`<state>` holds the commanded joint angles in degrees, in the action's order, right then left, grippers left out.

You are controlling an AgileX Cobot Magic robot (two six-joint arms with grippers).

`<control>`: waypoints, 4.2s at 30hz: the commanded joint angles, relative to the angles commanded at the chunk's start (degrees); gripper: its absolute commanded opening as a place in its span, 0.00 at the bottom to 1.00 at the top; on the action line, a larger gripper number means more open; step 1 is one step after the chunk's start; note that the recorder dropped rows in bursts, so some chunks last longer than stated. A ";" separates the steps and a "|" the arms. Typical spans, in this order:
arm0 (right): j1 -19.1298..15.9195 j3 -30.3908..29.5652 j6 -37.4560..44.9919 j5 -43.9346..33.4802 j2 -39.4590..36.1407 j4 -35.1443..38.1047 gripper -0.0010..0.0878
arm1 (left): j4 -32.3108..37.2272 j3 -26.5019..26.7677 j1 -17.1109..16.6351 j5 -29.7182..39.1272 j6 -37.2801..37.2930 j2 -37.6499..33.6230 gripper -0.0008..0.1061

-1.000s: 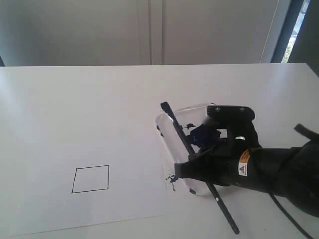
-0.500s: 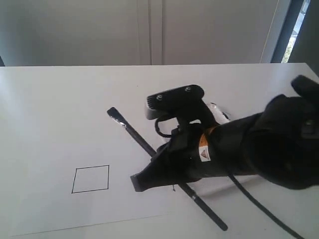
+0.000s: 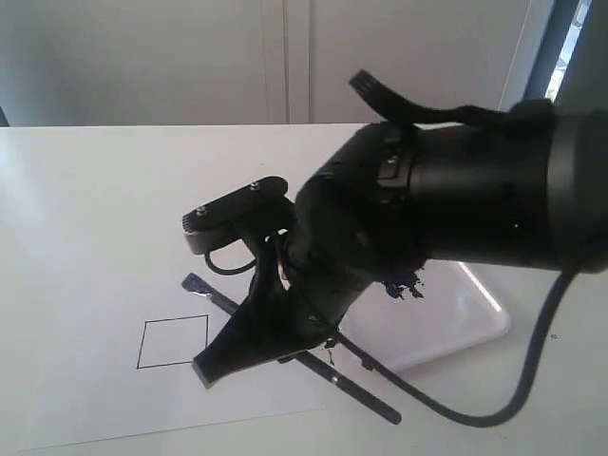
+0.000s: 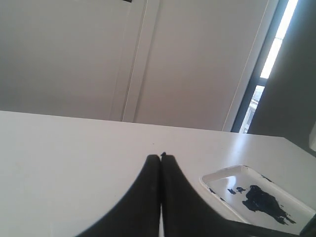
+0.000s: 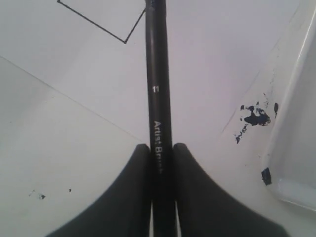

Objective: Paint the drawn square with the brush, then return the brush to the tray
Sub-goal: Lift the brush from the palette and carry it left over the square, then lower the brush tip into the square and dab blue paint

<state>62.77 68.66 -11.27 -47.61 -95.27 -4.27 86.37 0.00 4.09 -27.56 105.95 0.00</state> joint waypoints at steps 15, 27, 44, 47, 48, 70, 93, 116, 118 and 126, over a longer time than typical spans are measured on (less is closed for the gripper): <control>2.99 3.86 6.03 -2.23 -2.16 5.65 0.01 | -0.63 0.09 0.00 -5.85 7.12 0.00 0.01; 2.99 3.86 5.05 -2.32 -2.16 3.39 0.01 | 12.06 13.12 0.00 -5.87 15.17 -19.80 0.01; 2.99 6.76 4.65 -10.51 -2.16 0.65 0.01 | 13.58 16.77 0.00 -7.33 14.33 -63.48 0.01; 2.99 7.46 4.65 -10.61 -2.16 0.65 0.01 | 13.38 16.77 0.00 -6.82 13.37 -66.07 0.01; 2.99 7.45 4.65 -10.61 -2.29 0.65 0.01 | 13.38 16.77 0.00 -6.56 13.51 -67.12 0.01; 2.99 17.35 4.54 -20.22 -13.80 -3.97 0.01 | 13.58 18.59 0.00 -6.91 13.64 -86.38 0.01; 5.05 18.66 0.64 -22.35 -18.60 -15.28 0.01 | 13.58 18.81 0.00 -7.94 13.04 -87.08 0.01; 5.18 18.66 0.73 -17.19 -19.17 -9.72 0.01 | 13.58 18.81 0.00 -8.94 12.10 -87.08 0.01; 5.18 18.66 -0.08 -19.28 -19.17 -12.56 0.01 | 13.58 18.81 0.00 -8.94 12.10 -87.08 0.01; 5.18 18.66 2.73 -14.20 -19.17 -6.15 0.01 | 13.58 18.81 0.00 -10.11 11.22 -87.08 0.01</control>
<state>67.95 87.31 -8.54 -61.81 -114.44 -10.42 99.95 18.81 4.09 -37.67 117.17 -87.08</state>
